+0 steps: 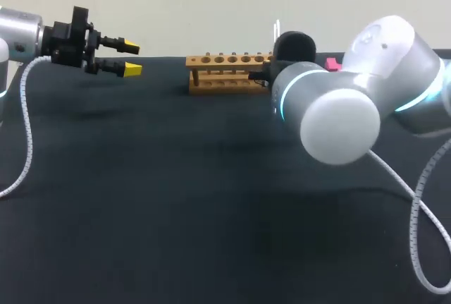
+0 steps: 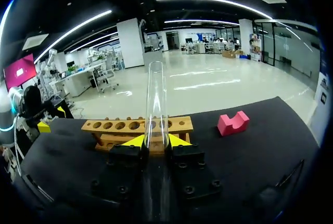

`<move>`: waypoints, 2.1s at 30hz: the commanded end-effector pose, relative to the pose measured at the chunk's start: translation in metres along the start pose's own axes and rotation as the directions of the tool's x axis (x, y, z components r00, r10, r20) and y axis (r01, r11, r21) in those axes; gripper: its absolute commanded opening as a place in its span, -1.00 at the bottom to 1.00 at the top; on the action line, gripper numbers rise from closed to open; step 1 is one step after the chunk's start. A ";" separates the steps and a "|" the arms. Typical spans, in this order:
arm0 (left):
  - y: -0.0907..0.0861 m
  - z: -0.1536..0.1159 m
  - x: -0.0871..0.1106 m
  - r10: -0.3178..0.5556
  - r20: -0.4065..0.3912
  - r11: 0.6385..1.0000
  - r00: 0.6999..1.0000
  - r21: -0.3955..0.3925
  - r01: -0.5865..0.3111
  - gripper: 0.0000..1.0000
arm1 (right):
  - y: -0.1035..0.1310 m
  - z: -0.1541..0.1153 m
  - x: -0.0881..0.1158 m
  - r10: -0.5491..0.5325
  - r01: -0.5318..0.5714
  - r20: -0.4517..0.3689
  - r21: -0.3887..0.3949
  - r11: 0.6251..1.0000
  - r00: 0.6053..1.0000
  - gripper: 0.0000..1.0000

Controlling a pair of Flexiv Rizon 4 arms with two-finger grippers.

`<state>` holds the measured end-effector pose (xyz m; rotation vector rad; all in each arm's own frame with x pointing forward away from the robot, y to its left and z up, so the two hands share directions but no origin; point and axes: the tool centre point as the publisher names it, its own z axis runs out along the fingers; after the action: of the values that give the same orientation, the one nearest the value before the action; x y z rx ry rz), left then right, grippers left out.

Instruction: Grasp the test tube, adjust it, and insert it.

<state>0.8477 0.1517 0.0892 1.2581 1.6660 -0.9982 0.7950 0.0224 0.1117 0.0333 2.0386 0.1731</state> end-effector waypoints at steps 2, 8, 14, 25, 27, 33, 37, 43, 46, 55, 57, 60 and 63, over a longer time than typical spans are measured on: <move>0.000 0.000 0.001 0.003 0.002 1.000 1.000 0.000 -0.003 1.00 | 0.012 0.014 -0.002 -0.064 0.065 -0.026 0.032 0.997 0.998 -1.00; 0.000 0.000 0.001 0.003 0.002 1.000 1.000 0.000 -0.003 1.00 | 0.018 0.022 0.001 -0.101 0.103 -0.048 0.051 0.993 0.994 -1.00; 0.000 0.000 0.001 0.003 0.002 1.000 1.000 0.000 -0.003 1.00 | 0.022 0.029 0.003 -0.087 0.092 -0.072 0.065 0.994 0.994 -1.00; 0.000 0.000 0.001 0.003 0.002 1.000 1.000 0.000 -0.003 1.00 | 0.026 0.040 0.023 -0.034 0.046 -0.145 0.076 0.996 0.989 -1.00; 0.000 0.000 0.001 0.003 0.002 1.000 1.000 0.000 -0.003 1.00 | 0.026 0.042 0.026 -0.022 0.033 -0.154 0.073 0.997 0.988 -1.00; 0.000 0.000 0.001 0.003 0.002 1.000 1.000 0.000 -0.003 1.00 | 0.022 0.048 0.028 0.010 0.007 -0.205 0.080 0.997 0.979 -1.00; 0.000 0.000 0.001 0.003 0.002 1.000 1.000 0.000 -0.003 1.00 | 0.022 0.051 0.025 0.026 -0.009 -0.221 0.076 0.997 0.975 -1.00; 0.000 0.000 0.001 0.003 0.002 1.000 1.000 0.000 -0.003 1.00 | 0.021 0.055 0.027 0.045 -0.031 -0.275 0.055 0.998 0.960 -1.00; 0.000 0.000 0.001 0.003 0.002 1.000 1.000 0.000 -0.003 1.00 | 0.021 0.057 0.029 0.056 -0.043 -0.300 0.048 0.998 0.952 -1.00; 0.000 0.000 0.001 0.003 0.002 1.000 1.000 0.000 -0.003 1.00 | 0.021 0.061 0.036 0.081 -0.070 -0.360 0.044 0.997 0.929 -1.00; 0.000 0.000 0.001 0.003 0.002 1.000 1.000 0.000 -0.003 1.00 | 0.020 0.062 0.038 0.078 -0.067 -0.373 0.043 0.997 0.924 -1.00; 0.000 0.000 0.001 0.003 0.002 1.000 1.000 0.000 -0.003 1.00 | 0.020 0.062 0.041 0.082 -0.071 -0.393 0.042 0.997 0.916 -1.00; 0.000 0.000 0.001 0.003 0.002 1.000 1.000 0.000 -0.003 1.00 | 0.020 0.062 0.042 0.089 -0.080 -0.417 0.038 0.996 0.904 -1.00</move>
<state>0.8477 0.1517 0.0892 1.2581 1.6660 -0.9982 0.8274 0.0531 0.0488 0.1106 2.4501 0.2293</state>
